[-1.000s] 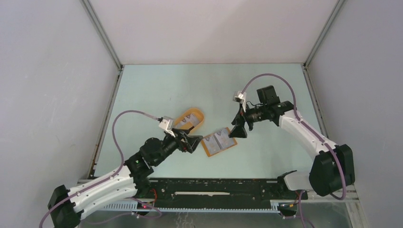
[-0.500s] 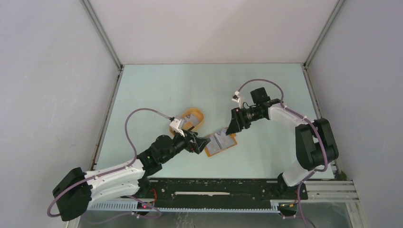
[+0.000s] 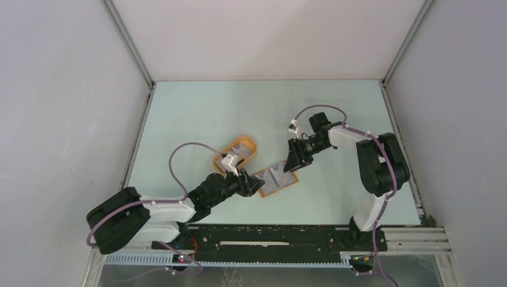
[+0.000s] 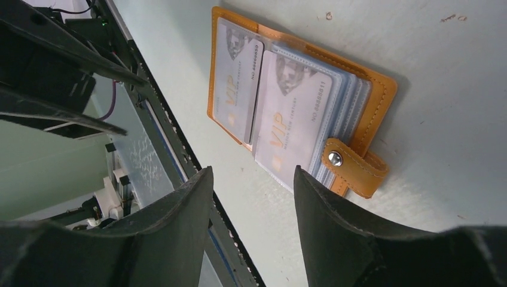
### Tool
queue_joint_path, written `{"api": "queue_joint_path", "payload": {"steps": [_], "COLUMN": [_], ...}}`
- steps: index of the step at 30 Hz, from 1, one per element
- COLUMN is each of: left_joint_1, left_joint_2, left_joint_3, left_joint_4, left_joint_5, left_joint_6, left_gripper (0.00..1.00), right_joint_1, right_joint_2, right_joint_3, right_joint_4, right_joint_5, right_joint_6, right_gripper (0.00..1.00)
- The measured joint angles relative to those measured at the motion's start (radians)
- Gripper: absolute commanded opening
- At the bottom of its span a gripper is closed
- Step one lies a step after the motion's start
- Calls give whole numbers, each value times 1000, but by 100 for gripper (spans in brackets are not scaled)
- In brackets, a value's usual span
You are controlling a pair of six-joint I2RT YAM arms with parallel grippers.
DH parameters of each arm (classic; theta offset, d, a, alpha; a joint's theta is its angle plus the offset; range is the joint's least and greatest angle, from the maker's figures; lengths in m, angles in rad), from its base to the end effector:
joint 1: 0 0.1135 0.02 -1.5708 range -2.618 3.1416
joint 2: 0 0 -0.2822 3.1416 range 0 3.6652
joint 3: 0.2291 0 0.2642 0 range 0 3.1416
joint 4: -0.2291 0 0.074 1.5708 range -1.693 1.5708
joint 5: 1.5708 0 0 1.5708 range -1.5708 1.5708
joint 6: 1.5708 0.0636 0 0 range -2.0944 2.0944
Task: Put the credit cards into the card holder
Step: Insert the credit card into the card holder.
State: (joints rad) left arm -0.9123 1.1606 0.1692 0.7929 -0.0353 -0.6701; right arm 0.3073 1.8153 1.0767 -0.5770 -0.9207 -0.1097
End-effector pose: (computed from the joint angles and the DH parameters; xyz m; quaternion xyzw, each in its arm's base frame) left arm 0.1446 -0.1832 0.1627 0.0824 0.7693 -0.4409 0.4550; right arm 0.3158 0.1533 0.1496 -0.2392 0.8577 0.4497 0.0700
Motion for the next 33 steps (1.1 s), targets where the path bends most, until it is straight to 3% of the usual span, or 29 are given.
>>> {"api": "queue_joint_path", "payload": {"steps": [5, 33], "left_joint_1": [0, 0], "left_joint_2": [129, 424], "left_joint_3": [2, 125], "left_joint_4": [53, 119], "left_joint_5": [17, 40], "left_joint_6": [-27, -64], "left_gripper": [32, 26], "right_joint_1": [1, 3], "right_joint_2": [10, 97], "right_joint_3": [10, 37], "right_joint_4": [-10, -48], "right_joint_5": [6, 13], "right_joint_6": [-1, -8], "right_gripper": [60, 57]}}
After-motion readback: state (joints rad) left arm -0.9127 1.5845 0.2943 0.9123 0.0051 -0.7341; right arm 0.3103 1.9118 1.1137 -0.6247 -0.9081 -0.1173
